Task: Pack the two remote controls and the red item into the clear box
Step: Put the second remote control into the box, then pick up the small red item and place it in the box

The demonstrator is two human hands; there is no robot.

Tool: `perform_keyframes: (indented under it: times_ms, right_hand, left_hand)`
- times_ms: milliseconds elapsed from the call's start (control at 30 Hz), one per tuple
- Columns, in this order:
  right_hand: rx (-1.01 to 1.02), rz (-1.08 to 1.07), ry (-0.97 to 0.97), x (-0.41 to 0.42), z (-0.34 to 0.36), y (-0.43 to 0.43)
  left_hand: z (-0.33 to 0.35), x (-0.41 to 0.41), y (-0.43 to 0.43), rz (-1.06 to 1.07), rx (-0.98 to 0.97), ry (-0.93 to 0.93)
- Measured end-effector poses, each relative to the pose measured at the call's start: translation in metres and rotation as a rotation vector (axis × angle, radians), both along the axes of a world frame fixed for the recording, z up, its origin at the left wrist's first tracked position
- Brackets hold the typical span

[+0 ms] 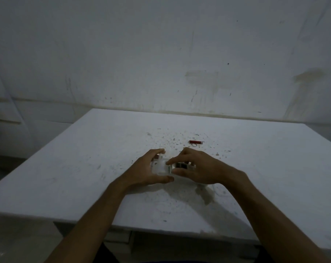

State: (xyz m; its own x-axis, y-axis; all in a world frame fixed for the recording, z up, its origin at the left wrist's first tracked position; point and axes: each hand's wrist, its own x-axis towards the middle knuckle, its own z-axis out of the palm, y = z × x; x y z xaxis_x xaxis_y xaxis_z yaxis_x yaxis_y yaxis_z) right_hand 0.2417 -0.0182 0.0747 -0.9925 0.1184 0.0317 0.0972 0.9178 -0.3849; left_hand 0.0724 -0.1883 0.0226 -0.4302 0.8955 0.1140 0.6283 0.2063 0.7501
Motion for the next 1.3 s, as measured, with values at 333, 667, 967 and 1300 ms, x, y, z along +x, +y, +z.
perform_keyframes:
  times_ms: [333, 667, 967, 1300]
  right_hand:
    - [0.001, -0.032, 0.002, -0.011, -0.019, -0.002]
    - [-0.118, -0.311, 0.210, -0.042, -0.002, 0.090]
    - [-0.009, -0.637, 0.291, -0.058, -0.062, 0.135]
    - [-0.163, -0.406, 0.362, -0.056, -0.035, 0.097]
  left_hand:
    - [0.005, 0.001, -0.002, -0.015, -0.004, -0.012]
    - [0.020, -0.042, 0.027, 0.077, 0.035, -0.245]
    - [-0.011, -0.074, 0.073, 0.242, 0.125, 0.139]
    - [0.008, -0.037, 0.069, 0.154, 0.329, -0.019]
